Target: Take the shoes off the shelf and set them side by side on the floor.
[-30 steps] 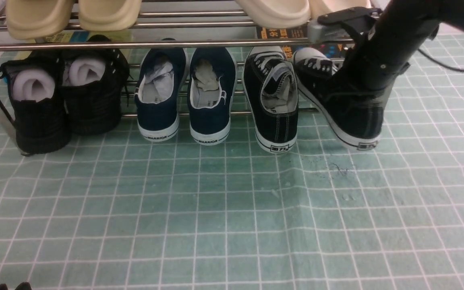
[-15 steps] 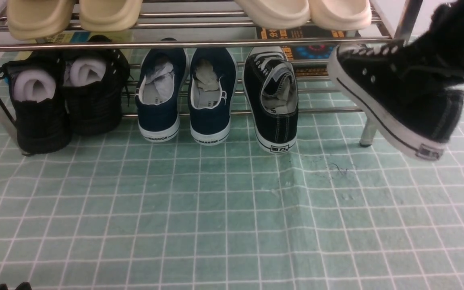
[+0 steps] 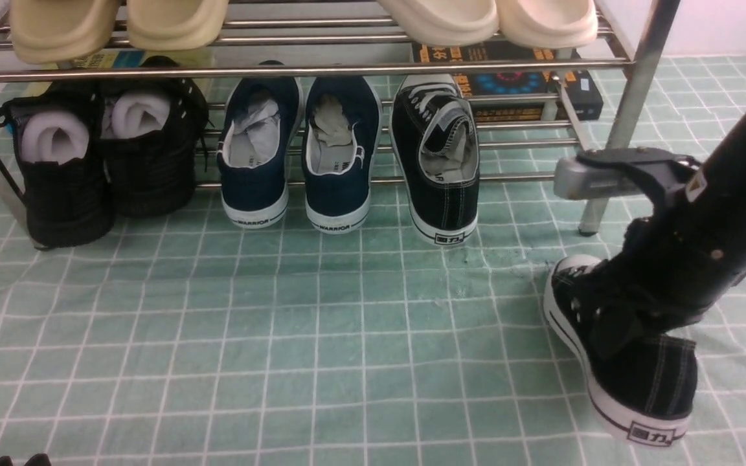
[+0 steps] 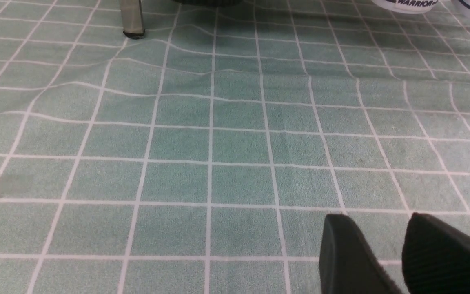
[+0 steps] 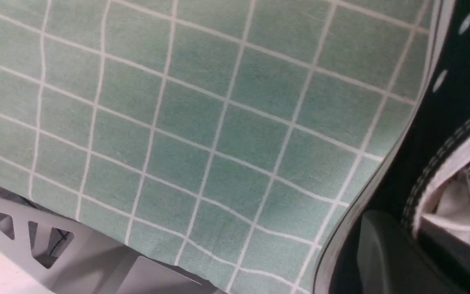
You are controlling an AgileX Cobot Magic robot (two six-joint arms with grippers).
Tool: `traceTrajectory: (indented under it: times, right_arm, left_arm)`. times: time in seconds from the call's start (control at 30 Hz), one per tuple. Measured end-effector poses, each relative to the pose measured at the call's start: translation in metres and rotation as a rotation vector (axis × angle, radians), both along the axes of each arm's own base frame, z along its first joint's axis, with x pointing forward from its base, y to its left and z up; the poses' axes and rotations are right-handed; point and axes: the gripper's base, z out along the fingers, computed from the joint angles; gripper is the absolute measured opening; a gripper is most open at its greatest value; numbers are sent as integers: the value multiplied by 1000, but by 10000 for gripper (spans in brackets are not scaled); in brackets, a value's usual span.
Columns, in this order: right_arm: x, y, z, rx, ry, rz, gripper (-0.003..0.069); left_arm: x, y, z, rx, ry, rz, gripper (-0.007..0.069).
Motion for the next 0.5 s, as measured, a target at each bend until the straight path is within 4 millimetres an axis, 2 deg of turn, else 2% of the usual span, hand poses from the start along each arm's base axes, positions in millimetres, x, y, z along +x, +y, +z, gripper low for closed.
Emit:
traceTrajectory:
  times: [0.07,0.2,0.3,0.37,0.5]
  right_arm:
    - [0,8,3,-18,-27,37,8]
    - [1,10,19,-46,-39,75,10]
    - [5,13,46,-29,-102,90,12]
    - [7,15,55,-19,-135,91,13]
    - [10,12,59,-51,-169,87,13]
  left_arm:
    - [0,0,0,0,0,0,243]
    - [0,0,0,0,0,0,243]
    - [0,0,0,0,0,0,243]
    - [0,0,0,0,0,0,243]
    - [0,0,0,0,0,0,243]
